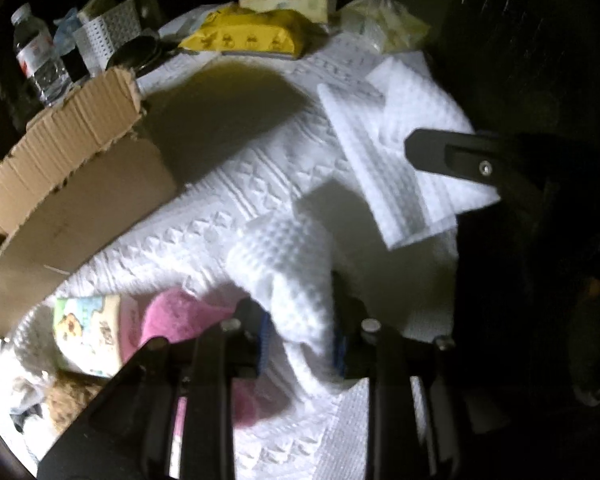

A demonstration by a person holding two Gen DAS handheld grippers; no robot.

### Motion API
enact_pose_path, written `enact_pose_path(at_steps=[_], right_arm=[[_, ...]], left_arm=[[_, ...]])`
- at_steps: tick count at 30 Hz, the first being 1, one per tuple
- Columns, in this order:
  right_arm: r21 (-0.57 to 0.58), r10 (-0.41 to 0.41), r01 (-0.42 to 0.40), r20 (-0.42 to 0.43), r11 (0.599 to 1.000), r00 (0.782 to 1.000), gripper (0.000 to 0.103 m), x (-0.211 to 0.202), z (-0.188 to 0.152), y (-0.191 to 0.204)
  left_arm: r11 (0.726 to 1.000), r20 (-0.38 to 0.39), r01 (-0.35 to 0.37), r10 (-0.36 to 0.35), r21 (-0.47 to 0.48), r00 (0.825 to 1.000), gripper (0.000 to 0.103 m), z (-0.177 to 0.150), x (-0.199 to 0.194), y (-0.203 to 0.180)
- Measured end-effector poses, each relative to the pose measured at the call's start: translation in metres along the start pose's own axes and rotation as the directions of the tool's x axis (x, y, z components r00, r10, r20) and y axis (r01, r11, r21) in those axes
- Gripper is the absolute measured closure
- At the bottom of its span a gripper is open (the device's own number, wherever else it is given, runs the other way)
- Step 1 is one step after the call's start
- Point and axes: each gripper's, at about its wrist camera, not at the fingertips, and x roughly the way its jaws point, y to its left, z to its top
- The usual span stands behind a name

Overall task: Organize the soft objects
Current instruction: 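Close the right gripper on its white towel while the left gripper grasps and lifts another, then carry both white towels over the cardboard box and open both grippers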

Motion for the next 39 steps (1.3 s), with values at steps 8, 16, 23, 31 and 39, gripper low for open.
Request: enact_pose_path(at_steps=[8,16,23,31,39], right_arm=[[-0.018,-0.02,0.02,0.014,1.0,1.0,0.09,-0.01,0.007,0.007],[-0.079,0.007,-0.003,0.041,0.997,0.999,0.09,-0.015,0.027,0.037],[-0.145,0.038,-0.027,0.074,0.989,0.997,0.09,-0.016,0.053,0.07],[-0.216,0.081,-0.058,0.098,0.975,0.992,0.09,-0.012,0.08,0.104],[-0.251,0.108,-0.083,0.086,0.964,0.99,0.09,0.004,0.095,0.122]], left_arm=[[0.997,0.083,0.047,-0.042,-0.067,0.996,0.096,-0.006,-0.038,0.019],[0.992,0.237,0.046,-0.017,-0.118,0.971,0.096,-0.003,-0.116,0.053],[0.988,0.335,0.02,0.033,-0.154,0.941,0.096,0.004,-0.166,0.087],[0.979,0.388,-0.014,0.094,-0.204,0.917,0.096,0.014,-0.19,0.124],[0.972,0.4,-0.021,0.115,-0.232,0.909,0.096,0.025,-0.185,0.145]])
